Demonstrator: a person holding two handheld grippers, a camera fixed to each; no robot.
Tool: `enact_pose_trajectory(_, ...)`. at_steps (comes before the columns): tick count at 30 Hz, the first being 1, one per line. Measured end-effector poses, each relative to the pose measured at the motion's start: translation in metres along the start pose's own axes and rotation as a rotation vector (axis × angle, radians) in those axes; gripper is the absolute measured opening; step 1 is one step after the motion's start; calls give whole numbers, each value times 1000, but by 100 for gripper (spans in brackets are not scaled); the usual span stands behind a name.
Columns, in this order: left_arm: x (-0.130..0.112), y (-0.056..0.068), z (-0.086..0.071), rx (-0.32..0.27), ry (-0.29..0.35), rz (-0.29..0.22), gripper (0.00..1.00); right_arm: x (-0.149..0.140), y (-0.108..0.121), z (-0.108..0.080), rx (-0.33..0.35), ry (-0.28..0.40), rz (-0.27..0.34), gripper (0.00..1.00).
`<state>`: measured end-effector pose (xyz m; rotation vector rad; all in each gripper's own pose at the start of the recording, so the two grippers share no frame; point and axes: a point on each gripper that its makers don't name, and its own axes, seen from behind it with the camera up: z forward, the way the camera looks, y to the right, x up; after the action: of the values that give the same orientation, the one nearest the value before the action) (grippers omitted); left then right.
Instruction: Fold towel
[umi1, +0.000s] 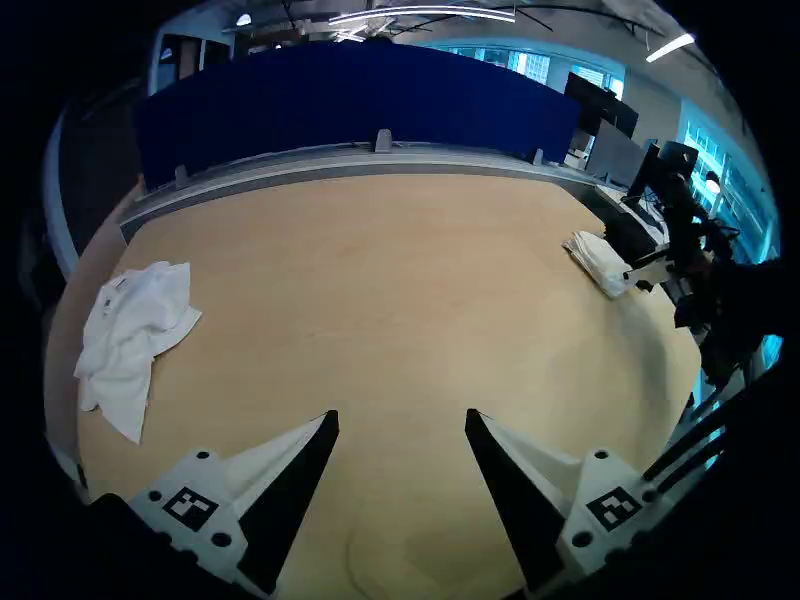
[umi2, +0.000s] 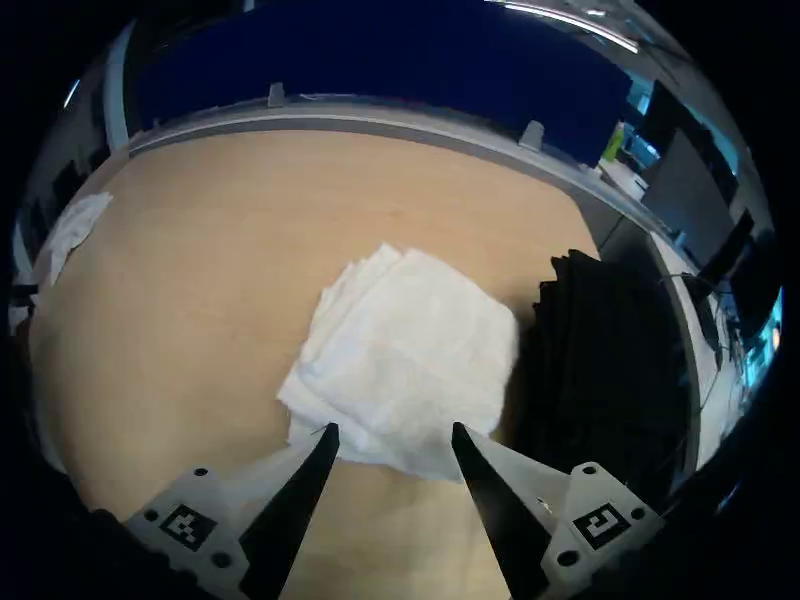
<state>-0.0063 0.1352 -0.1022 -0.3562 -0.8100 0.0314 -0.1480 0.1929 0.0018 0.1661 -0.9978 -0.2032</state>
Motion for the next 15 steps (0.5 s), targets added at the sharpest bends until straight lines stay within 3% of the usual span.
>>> enact_pose_trajectory(9, -3, -1, -1, 5, -3, -4, 94, 25, -14, 17, 15, 38, 55, 87)
enact_pose_trajectory(15, -5, -4, -1, 9, -3, -13, 94, 30, -36, 21, 63, 47, 54, 83)
